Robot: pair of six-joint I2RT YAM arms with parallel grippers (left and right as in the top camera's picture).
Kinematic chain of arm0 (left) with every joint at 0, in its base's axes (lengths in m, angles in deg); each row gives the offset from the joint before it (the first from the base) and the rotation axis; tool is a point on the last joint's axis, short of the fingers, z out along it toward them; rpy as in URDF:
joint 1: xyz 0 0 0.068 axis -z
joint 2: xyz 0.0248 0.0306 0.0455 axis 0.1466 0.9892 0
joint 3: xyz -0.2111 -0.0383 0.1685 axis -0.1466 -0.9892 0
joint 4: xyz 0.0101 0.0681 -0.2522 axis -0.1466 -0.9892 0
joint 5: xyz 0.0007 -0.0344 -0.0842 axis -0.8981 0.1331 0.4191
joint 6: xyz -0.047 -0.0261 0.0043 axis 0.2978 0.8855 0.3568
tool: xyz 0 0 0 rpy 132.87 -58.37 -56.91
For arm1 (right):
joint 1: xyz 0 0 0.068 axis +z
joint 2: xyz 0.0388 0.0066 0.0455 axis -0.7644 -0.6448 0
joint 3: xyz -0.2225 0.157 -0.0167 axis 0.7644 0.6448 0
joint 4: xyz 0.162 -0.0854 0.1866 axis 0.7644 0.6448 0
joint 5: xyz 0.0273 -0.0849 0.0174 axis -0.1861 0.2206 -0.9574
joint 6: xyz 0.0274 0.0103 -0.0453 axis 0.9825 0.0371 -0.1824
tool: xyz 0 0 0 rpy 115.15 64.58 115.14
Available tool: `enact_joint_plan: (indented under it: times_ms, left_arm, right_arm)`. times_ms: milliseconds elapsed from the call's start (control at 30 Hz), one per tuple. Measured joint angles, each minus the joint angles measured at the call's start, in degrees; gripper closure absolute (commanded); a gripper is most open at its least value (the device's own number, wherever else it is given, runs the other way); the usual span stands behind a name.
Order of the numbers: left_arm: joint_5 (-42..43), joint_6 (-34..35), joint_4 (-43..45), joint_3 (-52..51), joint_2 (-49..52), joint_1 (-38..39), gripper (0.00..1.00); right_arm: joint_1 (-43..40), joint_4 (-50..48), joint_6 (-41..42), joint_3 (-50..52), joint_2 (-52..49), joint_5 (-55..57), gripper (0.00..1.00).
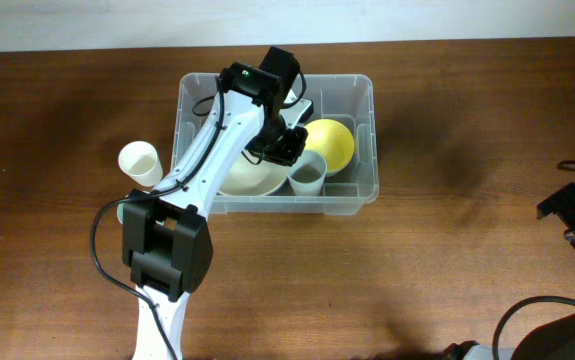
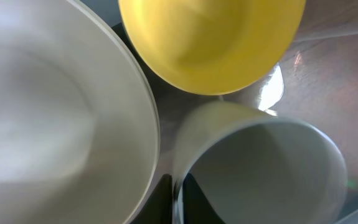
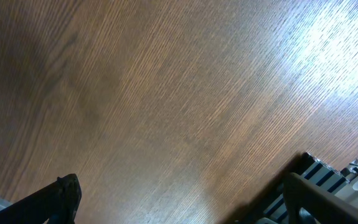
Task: Pack container
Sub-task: 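Lower the clear cup into the bin and open the left gripper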
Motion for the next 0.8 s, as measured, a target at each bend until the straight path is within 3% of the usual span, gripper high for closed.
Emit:
enact_joint_plan:
  times_ms: [200, 533, 600, 800]
  left_arm:
    - [-1.07, -0.17, 0.07, 0.00, 0.00, -0.02, 0.83]
    - [-3.91, -0.81, 0.85, 1.40, 0.09, -0.09, 0.54]
    - [-5.40, -0.68, -0.61, 5.79, 0.33, -0.35, 0.45]
    - [-12.70, 2.93, -10.40, 23.50, 0.63, -3.50, 0.44]
  right_arm:
    - [0.00, 0.00, 0.04, 0.00, 0.00, 0.00, 0.01]
    - [0.00, 0.02, 0.02, 0.00, 0.00, 0.00, 0.01]
    - [0.00, 0.00, 0.00, 0.00, 0.00, 0.02, 0.01]
    - [0.00, 0.02, 0.00, 0.00, 0.00, 0.00, 0.01]
